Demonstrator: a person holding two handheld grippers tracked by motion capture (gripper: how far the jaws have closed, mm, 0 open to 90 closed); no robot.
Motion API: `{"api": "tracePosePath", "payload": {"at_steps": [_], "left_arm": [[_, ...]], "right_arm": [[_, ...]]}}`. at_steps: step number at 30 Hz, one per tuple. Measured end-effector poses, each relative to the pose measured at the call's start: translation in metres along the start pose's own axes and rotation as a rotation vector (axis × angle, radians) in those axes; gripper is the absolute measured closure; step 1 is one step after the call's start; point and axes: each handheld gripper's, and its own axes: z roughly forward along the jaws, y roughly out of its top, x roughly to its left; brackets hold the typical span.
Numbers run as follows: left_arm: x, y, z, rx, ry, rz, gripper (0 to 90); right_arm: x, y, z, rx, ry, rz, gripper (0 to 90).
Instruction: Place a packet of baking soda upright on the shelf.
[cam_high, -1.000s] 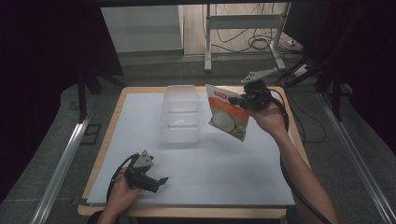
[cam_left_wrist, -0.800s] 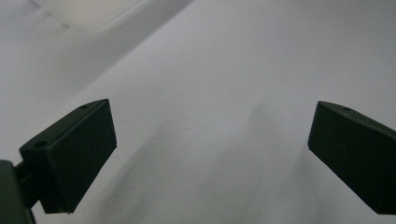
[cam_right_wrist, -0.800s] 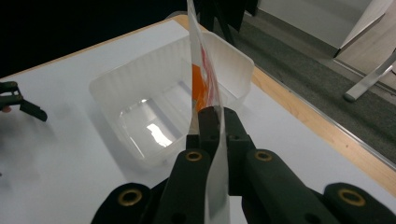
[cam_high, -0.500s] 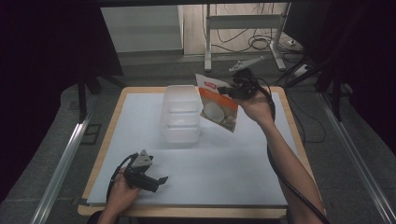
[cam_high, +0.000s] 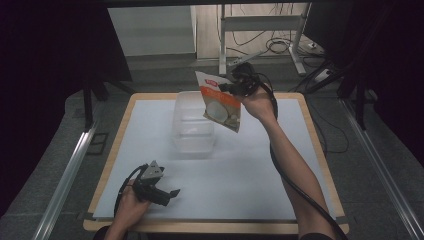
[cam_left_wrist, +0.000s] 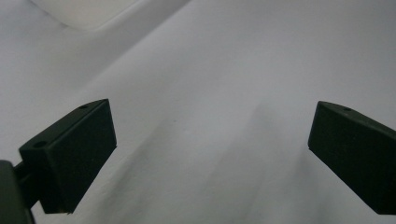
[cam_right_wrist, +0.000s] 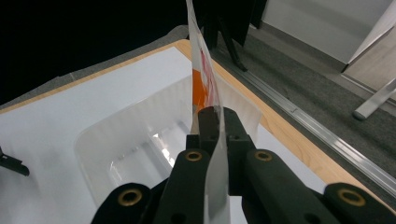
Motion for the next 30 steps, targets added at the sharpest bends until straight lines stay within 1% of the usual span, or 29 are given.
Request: {"api": "tracePosePath", "payload": {"at_steps": [2,4,6,7,8,15,16,18,21,22,23,24,26,27,28,30], "left_arm": [[0.000,0.000,0.000,0.002,0.001,0.003,1.2],[0.000,0.000,0.000,0.002,-0.001,0.003,1.2],[0.000,0.000,0.000,0.002,-0.001,0.002,1.2],[0.000,0.000,0.000,0.002,-0.001,0.003,1.1],[0.000,0.000,0.000,0.003,-0.002,0.004,1.1],[0.000,0.000,0.000,0.003,-0.004,0.002,1.2],[0.000,0.000,0.000,0.003,-0.004,0.003,1.2],[0.000,0.000,0.001,0.004,-0.005,0.003,1.2],[0.000,0.000,0.001,0.007,-0.006,0.006,1.2],[0.000,0.000,0.001,0.008,-0.006,0.007,1.2],[0.000,0.000,0.001,0.009,-0.006,0.008,1.2],[0.000,0.000,0.001,0.009,-0.006,0.009,1.2],[0.000,0.000,0.001,0.010,-0.006,0.008,1.2],[0.000,0.000,0.001,0.010,-0.006,0.008,1.2],[0.000,0.000,0.001,0.010,-0.006,0.008,1.2],[0.000,0.000,0.001,0.012,-0.006,0.008,1.2]], "right_arm": [[0.000,0.002,0.006,0.002,0.003,-0.003,88.9],[-0.001,0.006,0.016,0.004,0.012,-0.003,88.9],[-0.001,0.007,0.020,0.004,0.013,-0.002,88.9],[-0.001,0.010,0.027,0.006,0.019,-0.004,88.9],[-0.001,0.010,0.027,0.006,0.019,-0.004,88.9],[0.003,0.019,0.051,0.007,0.038,-0.008,88.9],[0.005,0.021,0.055,0.008,0.046,-0.002,88.9],[0.007,0.024,0.062,0.007,0.052,-0.012,88.9],[0.012,0.029,0.071,0.007,0.068,-0.014,88.9],[0.014,0.032,0.079,0.006,0.078,-0.015,88.9],[0.014,0.032,0.079,0.006,0.078,-0.015,88.9],[0.017,0.034,0.086,0.003,0.085,-0.017,88.9],[0.018,0.035,0.090,0.002,0.089,-0.016,88.9],[0.019,0.037,0.096,0.002,0.097,-0.015,88.9],[0.019,0.037,0.096,0.002,0.097,-0.015,88.9],[0.022,0.038,0.102,0.005,0.089,-0.017,88.9]]}}
